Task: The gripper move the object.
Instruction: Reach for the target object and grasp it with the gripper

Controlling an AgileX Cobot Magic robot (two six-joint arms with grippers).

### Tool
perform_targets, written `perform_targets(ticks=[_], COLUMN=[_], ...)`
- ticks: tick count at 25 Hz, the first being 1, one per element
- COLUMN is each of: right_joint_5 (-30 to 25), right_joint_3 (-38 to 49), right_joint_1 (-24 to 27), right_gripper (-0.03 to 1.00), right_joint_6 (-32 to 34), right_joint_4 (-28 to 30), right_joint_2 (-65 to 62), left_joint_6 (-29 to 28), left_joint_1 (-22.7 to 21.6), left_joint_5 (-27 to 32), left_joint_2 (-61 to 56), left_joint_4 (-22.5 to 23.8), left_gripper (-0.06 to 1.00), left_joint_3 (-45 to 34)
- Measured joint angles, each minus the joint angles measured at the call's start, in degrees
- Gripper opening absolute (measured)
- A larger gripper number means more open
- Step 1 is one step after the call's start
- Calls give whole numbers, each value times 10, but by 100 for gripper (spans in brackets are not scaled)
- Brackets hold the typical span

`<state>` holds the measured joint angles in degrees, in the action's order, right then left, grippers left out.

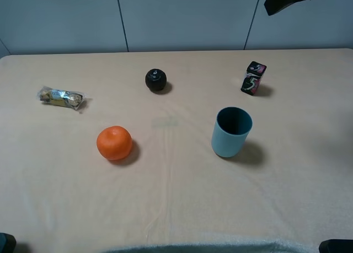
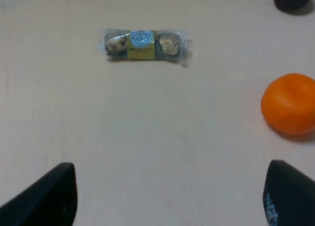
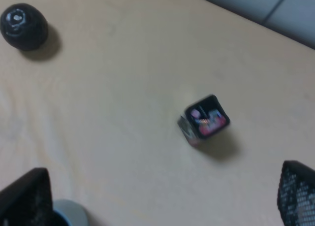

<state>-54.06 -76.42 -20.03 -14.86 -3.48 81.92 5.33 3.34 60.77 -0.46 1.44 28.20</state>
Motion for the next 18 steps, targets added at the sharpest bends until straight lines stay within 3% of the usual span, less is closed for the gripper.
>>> perform_targets(ticks=[10,18], right_joint_5=[-21,-54], right_joint_3=[-73,-159], right_joint_1=[-18,-75], right_gripper=[69,69], right_joint_6=[-15,4], right_joint_4=[-32,-16], right_joint_2=[112,196], left_joint_6=[0,0], left_joint_1=[0,0], left_joint_5=[0,0], left_joint_2=[0,0], left_joint_4=[0,0], left_gripper=[77,77], left_joint_3=[0,0])
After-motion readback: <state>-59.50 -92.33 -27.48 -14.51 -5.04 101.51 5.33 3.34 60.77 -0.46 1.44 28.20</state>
